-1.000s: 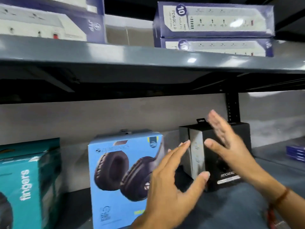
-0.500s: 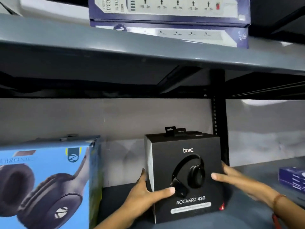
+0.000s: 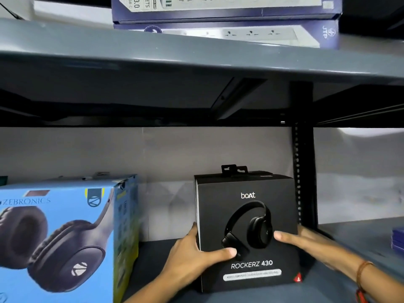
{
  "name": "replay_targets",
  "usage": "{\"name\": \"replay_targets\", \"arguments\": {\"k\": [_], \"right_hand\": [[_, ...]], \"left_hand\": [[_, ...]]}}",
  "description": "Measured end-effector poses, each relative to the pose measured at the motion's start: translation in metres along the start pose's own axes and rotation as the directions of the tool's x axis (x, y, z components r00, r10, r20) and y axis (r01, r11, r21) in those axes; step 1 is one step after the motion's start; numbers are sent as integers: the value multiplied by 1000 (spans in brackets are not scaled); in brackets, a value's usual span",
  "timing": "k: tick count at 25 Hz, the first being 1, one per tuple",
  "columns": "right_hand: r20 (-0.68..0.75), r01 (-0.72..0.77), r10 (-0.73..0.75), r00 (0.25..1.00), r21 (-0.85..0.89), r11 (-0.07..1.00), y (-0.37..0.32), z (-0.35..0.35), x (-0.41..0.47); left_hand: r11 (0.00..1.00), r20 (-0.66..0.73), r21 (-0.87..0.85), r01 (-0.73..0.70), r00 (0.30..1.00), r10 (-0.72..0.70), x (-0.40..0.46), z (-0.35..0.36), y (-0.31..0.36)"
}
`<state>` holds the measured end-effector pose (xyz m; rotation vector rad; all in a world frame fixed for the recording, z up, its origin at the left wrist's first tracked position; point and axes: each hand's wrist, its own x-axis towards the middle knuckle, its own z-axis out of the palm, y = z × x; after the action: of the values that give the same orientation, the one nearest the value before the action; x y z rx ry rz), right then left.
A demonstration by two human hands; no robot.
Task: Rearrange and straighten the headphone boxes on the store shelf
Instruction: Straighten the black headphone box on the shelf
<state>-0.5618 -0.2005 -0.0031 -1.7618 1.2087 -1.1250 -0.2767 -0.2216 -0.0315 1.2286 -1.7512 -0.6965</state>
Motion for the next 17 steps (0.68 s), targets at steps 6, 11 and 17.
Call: {"name": "replay_targets", "arguments": {"k": [6,11,17], "right_hand": [[-9,0,0,1000,-36,999,-8,11,-5],[36,0,2,999,-31,1000,-13,27,-11],[26,-16,15,1000,32,999,-22,37,-20]], "left_hand": [[999,-70,49,8,998,-4,-12,-8,0],[998,-92,48,33,995,-28,-31,-27,0],[997,-55,28,66,996,-64,-38,-33,0]]}}
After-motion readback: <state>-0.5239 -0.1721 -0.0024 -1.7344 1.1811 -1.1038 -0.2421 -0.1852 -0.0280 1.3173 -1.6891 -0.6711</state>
